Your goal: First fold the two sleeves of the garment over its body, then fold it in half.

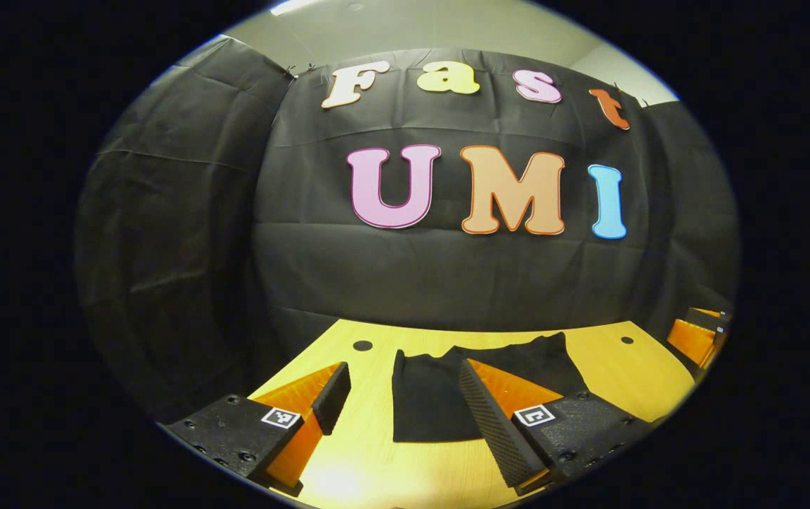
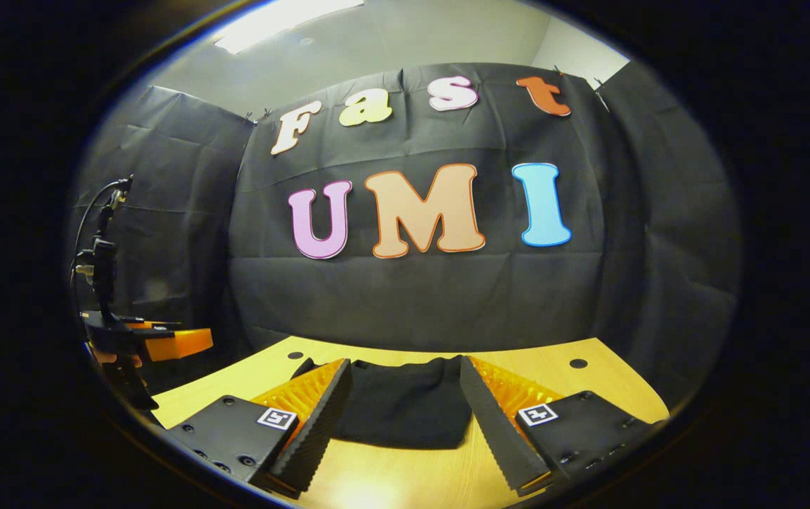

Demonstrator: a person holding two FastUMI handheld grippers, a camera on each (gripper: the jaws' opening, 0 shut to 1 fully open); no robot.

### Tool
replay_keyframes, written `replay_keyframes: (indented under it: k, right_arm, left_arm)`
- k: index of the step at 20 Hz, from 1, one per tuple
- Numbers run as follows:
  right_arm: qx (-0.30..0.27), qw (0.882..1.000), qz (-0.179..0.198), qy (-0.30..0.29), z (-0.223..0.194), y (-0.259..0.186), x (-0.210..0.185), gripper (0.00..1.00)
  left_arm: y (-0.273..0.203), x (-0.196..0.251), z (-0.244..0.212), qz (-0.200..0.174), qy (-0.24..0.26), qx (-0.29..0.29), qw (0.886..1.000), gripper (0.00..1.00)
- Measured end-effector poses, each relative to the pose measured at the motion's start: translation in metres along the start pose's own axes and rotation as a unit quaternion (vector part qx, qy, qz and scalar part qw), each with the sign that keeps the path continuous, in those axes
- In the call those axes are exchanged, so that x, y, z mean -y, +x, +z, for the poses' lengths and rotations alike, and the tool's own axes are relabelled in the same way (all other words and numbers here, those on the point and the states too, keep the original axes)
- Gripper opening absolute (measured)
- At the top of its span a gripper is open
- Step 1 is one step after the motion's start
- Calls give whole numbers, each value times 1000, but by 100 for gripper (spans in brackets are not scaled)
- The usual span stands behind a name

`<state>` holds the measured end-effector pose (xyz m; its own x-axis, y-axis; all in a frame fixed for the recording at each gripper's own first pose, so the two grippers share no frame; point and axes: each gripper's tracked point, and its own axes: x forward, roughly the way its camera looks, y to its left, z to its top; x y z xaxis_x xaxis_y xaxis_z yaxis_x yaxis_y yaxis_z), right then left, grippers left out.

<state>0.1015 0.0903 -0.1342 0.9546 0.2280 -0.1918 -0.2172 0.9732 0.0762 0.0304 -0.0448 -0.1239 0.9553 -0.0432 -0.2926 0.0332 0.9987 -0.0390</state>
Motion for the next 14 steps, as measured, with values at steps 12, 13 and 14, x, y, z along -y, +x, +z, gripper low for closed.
replay_keyframes:
  k: [12,13,14]
  right_arm:
    - [23,997,-69,11,-13,-99,-58,98]
    - [23,997,-72,10,-13,-103,-60,97]
    - [22,997,-74,9,-15,-105,-61,97]
  left_arm:
    - [-59,-38,-32,-61,-7,-24,998,94]
    - [-63,-41,-33,-63,-6,-26,998,94]
    - [-66,-42,-35,-65,-5,-28,997,94]
